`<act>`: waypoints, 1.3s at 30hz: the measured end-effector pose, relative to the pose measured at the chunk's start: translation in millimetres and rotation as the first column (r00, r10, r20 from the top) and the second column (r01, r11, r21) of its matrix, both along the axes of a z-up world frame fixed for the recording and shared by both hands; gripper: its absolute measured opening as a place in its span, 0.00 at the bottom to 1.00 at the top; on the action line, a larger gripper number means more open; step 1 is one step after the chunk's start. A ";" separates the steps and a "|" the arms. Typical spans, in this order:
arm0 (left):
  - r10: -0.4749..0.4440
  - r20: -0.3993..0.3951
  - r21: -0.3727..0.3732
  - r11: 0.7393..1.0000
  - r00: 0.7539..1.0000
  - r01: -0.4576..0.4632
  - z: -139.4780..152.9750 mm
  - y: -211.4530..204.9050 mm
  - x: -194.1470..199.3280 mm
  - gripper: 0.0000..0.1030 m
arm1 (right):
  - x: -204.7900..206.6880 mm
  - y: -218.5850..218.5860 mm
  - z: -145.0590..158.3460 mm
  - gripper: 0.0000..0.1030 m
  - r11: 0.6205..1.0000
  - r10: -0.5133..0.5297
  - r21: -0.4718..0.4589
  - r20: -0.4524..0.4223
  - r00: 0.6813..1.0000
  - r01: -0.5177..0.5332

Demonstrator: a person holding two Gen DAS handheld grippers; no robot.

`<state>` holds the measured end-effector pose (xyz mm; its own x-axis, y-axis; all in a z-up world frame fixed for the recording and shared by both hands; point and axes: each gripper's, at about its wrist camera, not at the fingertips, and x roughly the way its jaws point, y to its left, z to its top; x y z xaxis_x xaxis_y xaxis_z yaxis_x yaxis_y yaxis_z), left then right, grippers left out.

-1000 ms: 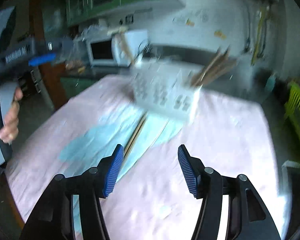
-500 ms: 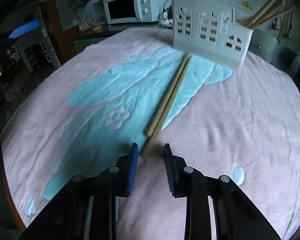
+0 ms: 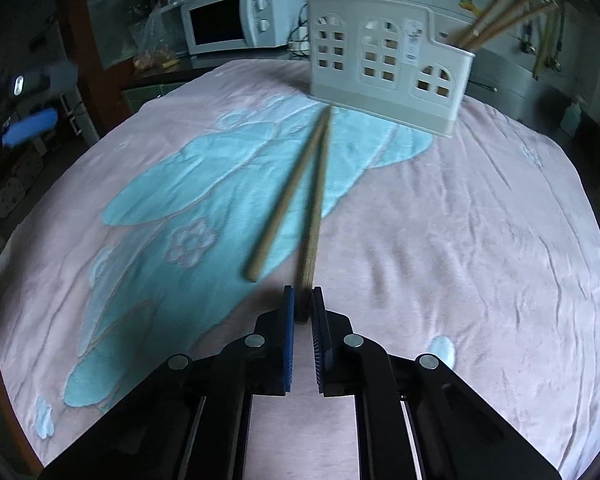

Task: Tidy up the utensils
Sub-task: 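Return both open tools to the last two chopsticks on the blanket, then close the left tool on a chopstick while the right tool grasps the other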

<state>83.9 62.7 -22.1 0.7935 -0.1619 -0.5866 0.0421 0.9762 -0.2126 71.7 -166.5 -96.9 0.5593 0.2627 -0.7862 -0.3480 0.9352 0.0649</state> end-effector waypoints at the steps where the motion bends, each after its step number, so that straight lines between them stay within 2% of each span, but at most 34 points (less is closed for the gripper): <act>1: -0.011 -0.019 0.010 1.000 1.000 0.012 -3.7 -7.0 2.2 0.95 | 1.0 -4.4 0.2 0.07 1.000 -0.013 0.000 0.000 1.000 0.013; 10: -0.091 -0.118 0.135 0.985 0.989 0.107 -34.7 -70.6 13.2 0.94 | 4.0 -35.5 -0.2 0.06 0.997 -0.061 0.047 -0.020 0.998 0.062; 14: -0.123 -0.130 0.178 0.973 0.984 0.145 -43.1 -95.3 12.8 0.93 | 6.2 -46.8 -0.6 0.06 0.993 -0.063 0.093 -0.042 0.997 0.067; 20: -0.139 -0.189 0.152 0.974 0.972 0.168 -55.5 -118.4 22.2 0.76 | 6.2 -54.1 -1.1 0.06 0.991 -0.058 0.115 -0.043 0.997 0.063; 24: -0.148 -0.212 0.181 0.966 0.966 0.187 -65.4 -130.9 26.2 0.64 | 6.9 -58.9 -1.6 0.06 0.989 -0.051 0.136 -0.047 0.998 0.057; 32: -0.144 -0.255 0.188 0.963 0.956 0.195 -79.0 -137.7 36.0 0.52 | 9.0 -64.2 -1.7 0.06 0.988 -0.030 0.153 -0.052 0.998 0.038; 37: -0.133 -0.251 0.202 0.962 0.959 0.186 -80.6 -129.7 37.6 0.43 | 9.4 -64.6 -2.1 0.07 0.988 -0.030 0.150 -0.050 0.998 0.037; 39: -0.109 -0.249 0.220 0.961 0.962 0.166 -79.8 -121.5 40.0 0.43 | 9.0 -64.3 -2.3 0.07 0.989 -0.030 0.145 -0.048 0.998 0.036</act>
<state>123.9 -58.8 -101.9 0.6105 -0.0939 -0.7864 0.1570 0.9876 0.0040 80.7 -230.8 -99.2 0.5341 0.3582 -0.7658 -0.3106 0.9256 0.2163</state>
